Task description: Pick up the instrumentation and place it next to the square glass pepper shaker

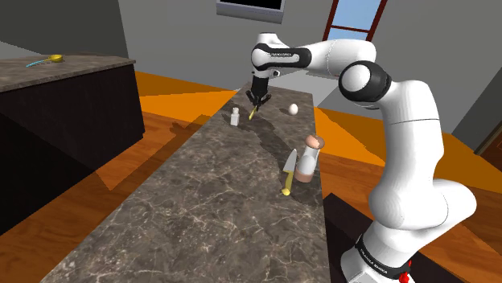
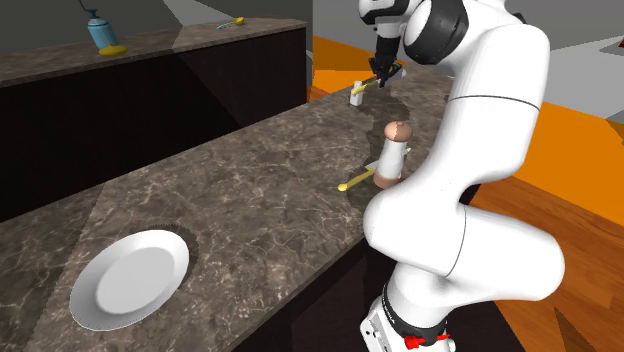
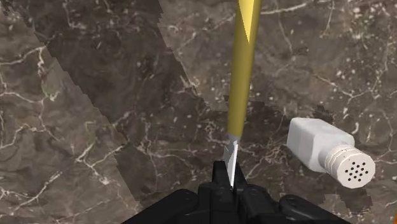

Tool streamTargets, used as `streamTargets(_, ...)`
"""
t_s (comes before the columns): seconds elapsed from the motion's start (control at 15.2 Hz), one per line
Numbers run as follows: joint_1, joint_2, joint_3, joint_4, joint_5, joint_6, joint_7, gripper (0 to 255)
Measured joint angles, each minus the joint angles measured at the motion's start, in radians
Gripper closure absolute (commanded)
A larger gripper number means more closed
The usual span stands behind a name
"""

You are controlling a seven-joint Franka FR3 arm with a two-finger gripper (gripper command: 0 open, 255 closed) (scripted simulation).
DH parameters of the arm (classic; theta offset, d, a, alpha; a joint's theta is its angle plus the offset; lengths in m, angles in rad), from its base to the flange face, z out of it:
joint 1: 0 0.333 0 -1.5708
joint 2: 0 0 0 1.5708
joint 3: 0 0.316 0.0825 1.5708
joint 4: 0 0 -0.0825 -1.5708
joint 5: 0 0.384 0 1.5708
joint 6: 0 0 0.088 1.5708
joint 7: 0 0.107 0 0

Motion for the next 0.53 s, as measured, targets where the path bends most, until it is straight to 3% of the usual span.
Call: streamTargets(0.53,-0.014,0.010,-0.005,-0.094,-0.009,0.098,0.014,255)
